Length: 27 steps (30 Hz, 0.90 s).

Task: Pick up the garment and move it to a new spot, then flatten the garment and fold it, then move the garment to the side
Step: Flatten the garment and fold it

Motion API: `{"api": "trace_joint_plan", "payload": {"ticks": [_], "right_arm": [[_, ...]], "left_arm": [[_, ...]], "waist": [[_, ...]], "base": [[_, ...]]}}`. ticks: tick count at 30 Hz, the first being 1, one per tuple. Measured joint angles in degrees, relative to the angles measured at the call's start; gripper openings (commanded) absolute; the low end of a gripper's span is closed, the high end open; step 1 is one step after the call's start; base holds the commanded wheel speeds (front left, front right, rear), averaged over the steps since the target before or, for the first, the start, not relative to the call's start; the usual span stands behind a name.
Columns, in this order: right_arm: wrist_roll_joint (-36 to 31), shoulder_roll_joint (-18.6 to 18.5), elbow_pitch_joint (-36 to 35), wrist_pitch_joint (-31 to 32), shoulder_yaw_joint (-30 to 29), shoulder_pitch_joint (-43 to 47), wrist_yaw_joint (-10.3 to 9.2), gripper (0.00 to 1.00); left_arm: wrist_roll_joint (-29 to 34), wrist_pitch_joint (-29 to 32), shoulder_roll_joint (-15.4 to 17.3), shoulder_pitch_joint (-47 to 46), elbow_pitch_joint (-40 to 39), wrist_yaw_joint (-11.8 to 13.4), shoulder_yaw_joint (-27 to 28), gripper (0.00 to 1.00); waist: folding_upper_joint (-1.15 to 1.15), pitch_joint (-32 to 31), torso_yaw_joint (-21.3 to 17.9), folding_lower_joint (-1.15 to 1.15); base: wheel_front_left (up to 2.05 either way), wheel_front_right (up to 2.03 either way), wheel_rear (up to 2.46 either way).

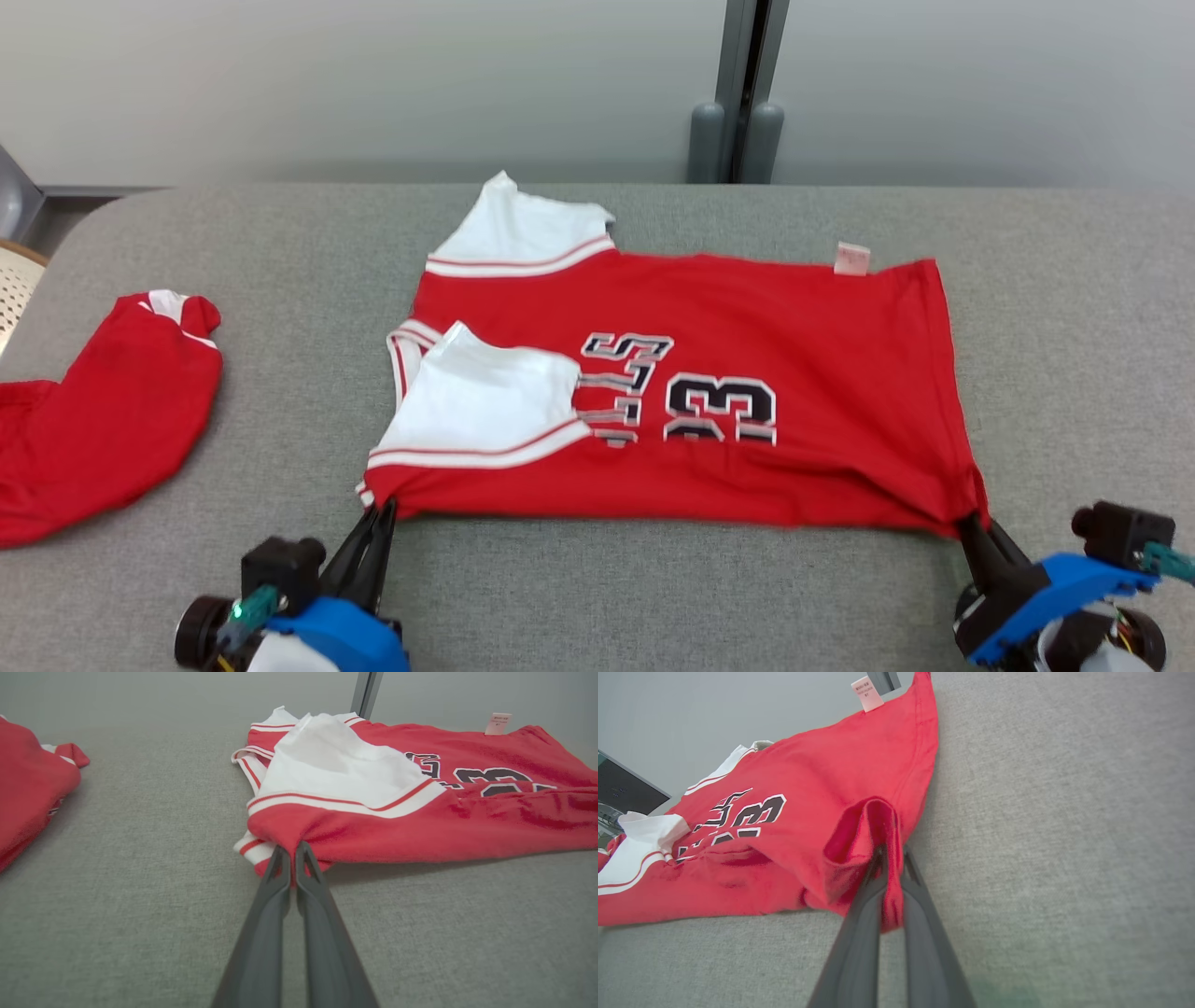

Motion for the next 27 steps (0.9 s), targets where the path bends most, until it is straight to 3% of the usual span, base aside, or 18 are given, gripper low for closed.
{"api": "trace_joint_plan", "payload": {"ticks": [11,19,20,21,22,27], "right_arm": [[2.31,-1.49,-12.61,5.47,-4.71,14.11,0.0,0.0],[0.22,2.0,-19.97,10.71,-10.93,21.75,0.0,0.0],[-0.62,3.45,-20.28,11.24,-11.8,21.85,0.0,0.43],[-1.26,3.97,-20.27,11.5,-12.11,21.84,0.0,1.0],[-1.97,4.34,-20.16,11.48,-12.4,21.77,0.0,1.0],[-6.1,5.04,-19.13,8.72,-12.67,19.12,0.0,1.0]], "left_arm": [[0.85,0.0,0.75,14.93,-12.62,2.4,3.98,0.0],[0.47,0.87,0.83,20.68,-18.01,4.2,3.59,0.0],[0.47,0.93,0.81,20.72,-18.24,4.55,3.56,0.35],[0.47,0.92,0.74,20.68,-18.31,4.64,3.56,0.85],[0.48,0.92,0.68,20.67,-18.28,4.79,3.53,1.0],[0.98,0.7,0.4,18.73,-17.8,4.79,3.46,1.0]], "waist": [[0.0,-2.97,0.4,-0.01],[0.0,-3.03,1.26,-0.01],[0.0,-3.15,1.28,-0.01],[0.0,-3.17,1.28,-0.01],[0.0,-3.17,1.22,-0.01],[0.0,-3.19,1.05,-0.01]], "base": [[0.0,0.0,0.0],[0.0,0.0,0.0],[0.0,0.0,0.0],[0.0,0.0,0.0],[0.0,0.0,0.0],[0.0,0.0,0.0]]}}
